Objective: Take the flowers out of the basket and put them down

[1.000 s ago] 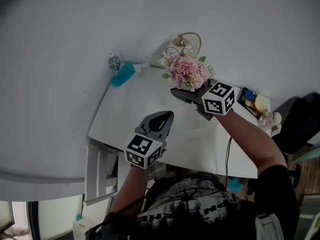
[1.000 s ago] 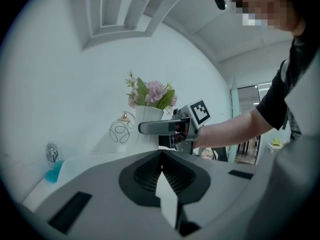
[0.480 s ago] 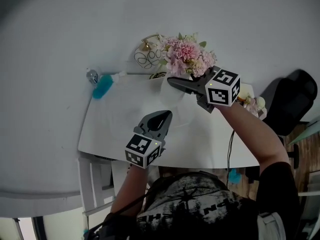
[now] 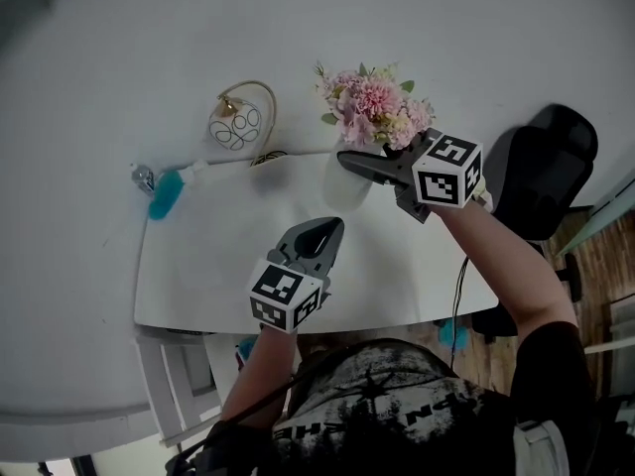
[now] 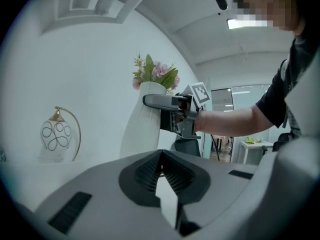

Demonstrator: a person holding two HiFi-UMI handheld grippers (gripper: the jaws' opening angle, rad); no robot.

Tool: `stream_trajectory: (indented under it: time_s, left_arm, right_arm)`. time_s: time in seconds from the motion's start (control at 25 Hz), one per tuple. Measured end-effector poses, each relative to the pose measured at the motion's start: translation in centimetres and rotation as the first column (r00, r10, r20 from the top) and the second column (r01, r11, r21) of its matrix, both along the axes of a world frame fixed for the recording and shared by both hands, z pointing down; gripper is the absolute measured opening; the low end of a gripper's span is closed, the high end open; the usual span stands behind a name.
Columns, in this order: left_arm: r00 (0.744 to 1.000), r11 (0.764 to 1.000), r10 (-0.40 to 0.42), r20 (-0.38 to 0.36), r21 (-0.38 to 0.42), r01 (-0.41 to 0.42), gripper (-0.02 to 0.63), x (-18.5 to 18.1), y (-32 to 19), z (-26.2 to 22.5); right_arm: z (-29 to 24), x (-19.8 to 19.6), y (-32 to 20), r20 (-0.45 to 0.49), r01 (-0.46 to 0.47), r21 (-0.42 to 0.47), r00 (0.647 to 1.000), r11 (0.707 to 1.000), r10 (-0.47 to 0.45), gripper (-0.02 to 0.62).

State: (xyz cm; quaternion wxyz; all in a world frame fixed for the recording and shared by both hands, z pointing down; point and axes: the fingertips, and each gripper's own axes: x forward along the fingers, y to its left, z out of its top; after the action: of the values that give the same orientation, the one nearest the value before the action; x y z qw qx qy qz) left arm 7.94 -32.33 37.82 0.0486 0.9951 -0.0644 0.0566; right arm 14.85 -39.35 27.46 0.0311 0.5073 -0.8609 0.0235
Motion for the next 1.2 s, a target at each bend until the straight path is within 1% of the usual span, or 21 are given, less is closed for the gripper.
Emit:
stream_trajectory:
  time_s: [0.16, 0.28, 0.4, 0.56, 0.68, 0.84, 1.04, 1.2]
  left_arm:
    - [0.999, 0.999, 0.043, -0.004, -0.023, -0.043, 0.013, 1.2, -1.1, 0.5]
    - [0.998, 0.998, 0.066, -0.002, -0.019, -0.066, 0.012, 3.3, 1.3, 1.0]
    - [0.997, 0.997, 0.082, -0.009, -0.008, -0.082, 0.014, 5.1, 3.4, 1.7]
    - [0.996, 0.996, 0.089, -0.013, -0.005, -0.089, 0.012, 6.5, 4.6, 2.5]
    - [0.994, 0.995, 0.101, -0.032, -0.02, -0.102, 0.013, 6.9, 5.6, 2.6]
    - [0.995, 0.994, 0.102, 0.004, -0.029, -0.102, 0.013, 7.9, 6.4, 4.1]
    - [0.996, 0.994, 0.086, 0.029, -0.069, -0.084, 0.012, 8.6, 7.2, 5.9]
    - [0.994, 0.993, 0.083, 0.068, -0.089, -0.077, 0.012, 8.8, 8.4, 7.8]
  right_arm:
    - [1.8, 1.5, -0.4, -0.007, -0.045, -0.026, 0.999, 0.999, 0.045, 0.333]
    - [3.4, 4.1, 2.8, -0.011, -0.089, -0.03, 0.996, 0.996, 0.089, 0.333]
    - [5.7, 6.3, 5.7, -0.035, -0.138, -0.037, 0.99, 0.99, 0.137, 0.333]
    - [8.6, 8.0, 7.8, -0.054, -0.186, -0.05, 0.982, 0.981, 0.184, 0.333]
    - [11.4, 8.4, 9.2, -0.059, -0.215, -0.072, 0.976, 0.974, 0.211, 0.333]
    - [14.6, 9.4, 10.7, -0.057, -0.256, -0.088, 0.966, 0.963, 0.252, 0.333]
    - [17.5, 10.7, 11.9, -0.066, -0.329, -0.047, 0.943, 0.943, 0.326, 0.333]
    - [20.9, 11.6, 13.7, -0.04, -0.367, -0.091, 0.93, 0.926, 0.365, 0.333]
